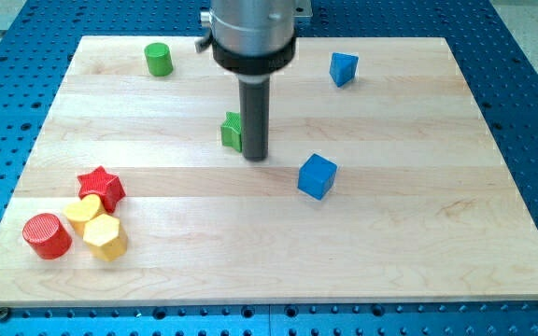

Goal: Move the green star to the green circle

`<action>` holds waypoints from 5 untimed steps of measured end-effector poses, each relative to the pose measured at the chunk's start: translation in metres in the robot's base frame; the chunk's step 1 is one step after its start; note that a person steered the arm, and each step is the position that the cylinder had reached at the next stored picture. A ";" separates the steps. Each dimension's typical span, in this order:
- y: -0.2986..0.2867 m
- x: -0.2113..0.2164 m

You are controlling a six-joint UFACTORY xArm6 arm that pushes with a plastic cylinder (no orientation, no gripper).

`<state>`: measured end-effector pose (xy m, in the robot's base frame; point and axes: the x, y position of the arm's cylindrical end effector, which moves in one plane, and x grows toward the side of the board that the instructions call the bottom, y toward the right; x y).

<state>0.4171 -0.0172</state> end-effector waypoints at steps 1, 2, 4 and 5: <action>-0.003 -0.066; -0.019 -0.104; 0.014 -0.011; -0.043 0.024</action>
<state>0.4413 -0.0606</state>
